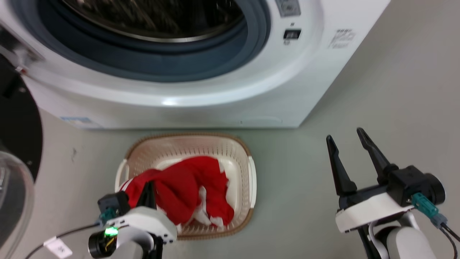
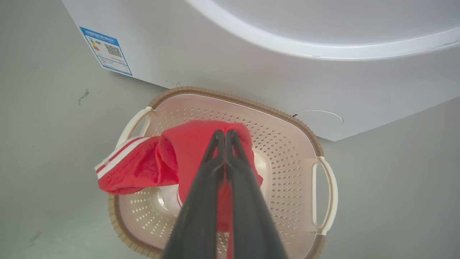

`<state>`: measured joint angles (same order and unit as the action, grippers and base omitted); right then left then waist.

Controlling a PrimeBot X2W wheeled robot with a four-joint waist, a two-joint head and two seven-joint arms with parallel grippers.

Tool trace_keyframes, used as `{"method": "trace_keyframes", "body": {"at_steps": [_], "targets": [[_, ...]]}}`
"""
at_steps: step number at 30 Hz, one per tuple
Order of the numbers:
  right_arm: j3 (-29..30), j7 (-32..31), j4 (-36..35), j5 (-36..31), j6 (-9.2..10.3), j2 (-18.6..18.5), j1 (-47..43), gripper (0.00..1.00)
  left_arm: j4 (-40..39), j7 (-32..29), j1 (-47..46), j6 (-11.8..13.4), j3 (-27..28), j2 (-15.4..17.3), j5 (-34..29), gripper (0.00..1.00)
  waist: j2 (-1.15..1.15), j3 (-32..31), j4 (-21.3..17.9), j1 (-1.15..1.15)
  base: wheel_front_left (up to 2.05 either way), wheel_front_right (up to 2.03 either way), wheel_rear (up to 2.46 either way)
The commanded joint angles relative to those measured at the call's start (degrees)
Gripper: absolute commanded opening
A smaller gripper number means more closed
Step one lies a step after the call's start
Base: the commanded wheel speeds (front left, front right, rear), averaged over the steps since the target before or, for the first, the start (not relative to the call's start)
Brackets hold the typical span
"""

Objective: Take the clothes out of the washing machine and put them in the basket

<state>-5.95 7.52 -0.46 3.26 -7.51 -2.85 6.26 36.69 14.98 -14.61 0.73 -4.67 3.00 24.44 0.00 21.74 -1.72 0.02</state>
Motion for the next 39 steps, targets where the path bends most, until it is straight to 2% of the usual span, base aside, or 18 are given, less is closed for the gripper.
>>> {"method": "trace_keyframes", "body": {"at_steps": [1,5,11,18,20,21,22,23,32,39], "targets": [[-0.1,0.4,-0.2,-0.5,0.04,-0.1,1.7,1.0,1.8,0.3,-2.6,0.0,0.5,-0.1,-0.3,0.0,0.0,6.4,-0.7,-0.02,0.0,0.0,0.0],[-1.0,1.1,-0.3,-0.8,0.04,0.0,4.3,1.0,7.8,0.3,-9.0,0.1,0.5,-0.1,0.1,0.0,0.0,12.5,-2.1,-0.02,0.0,0.0,0.0],[-2.7,2.6,1.2,-0.1,0.04,0.0,7.8,1.0,14.4,0.2,-16.1,0.8,3.4,0.0,-0.4,0.0,0.0,19.9,-4.2,-0.02,0.0,0.0,0.0],[-3.4,4.4,3.8,0.4,0.04,0.0,9.8,1.0,18.7,0.2,-18.3,1.6,6.5,0.6,-2.4,0.0,0.0,22.2,-5.3,-0.02,0.0,0.0,0.0],[-3.6,4.7,4.7,0.7,0.04,0.0,10.2,1.0,20.1,0.2,-18.6,1.1,7.2,0.5,-2.7,0.0,0.0,21.8,-5.3,-0.02,0.0,0.0,0.0],[-3.6,5.0,5.2,0.7,0.04,0.0,10.4,1.0,20.2,0.2,-18.7,1.0,7.2,0.6,-3.2,0.2,0.0,21.5,-5.3,-0.02,0.0,0.0,0.0],[-3.6,5.2,5.6,0.7,0.04,0.0,10.5,1.0,20.2,0.2,-18.6,0.9,7.6,0.7,-3.4,0.5,0.0,20.9,-5.2,-0.02,0.0,0.0,0.0],[-3.5,5.3,6.2,0.8,0.04,0.0,10.6,1.0,20.2,0.2,-18.3,0.8,7.9,0.7,-3.9,1.0,0.0,20.2,-5.1,-0.02,0.0,0.0,0.0],[-2.2,6.7,11.2,1.2,0.04,0.0,7.7,1.0,18.2,0.2,-12.2,-1.2,9.8,0.3,-7.1,1.0,0.0,6.3,-3.7,-0.02,0.0,0.0,0.0],[-0.7,6.5,12.9,0.3,0.04,0.0,3.9,1.0,10.7,0.2,-5.2,-0.7,10.3,0.4,-11.9,1.0,0.0,-5.4,-3.1,-0.02,0.0,0.0,0.0]]}}
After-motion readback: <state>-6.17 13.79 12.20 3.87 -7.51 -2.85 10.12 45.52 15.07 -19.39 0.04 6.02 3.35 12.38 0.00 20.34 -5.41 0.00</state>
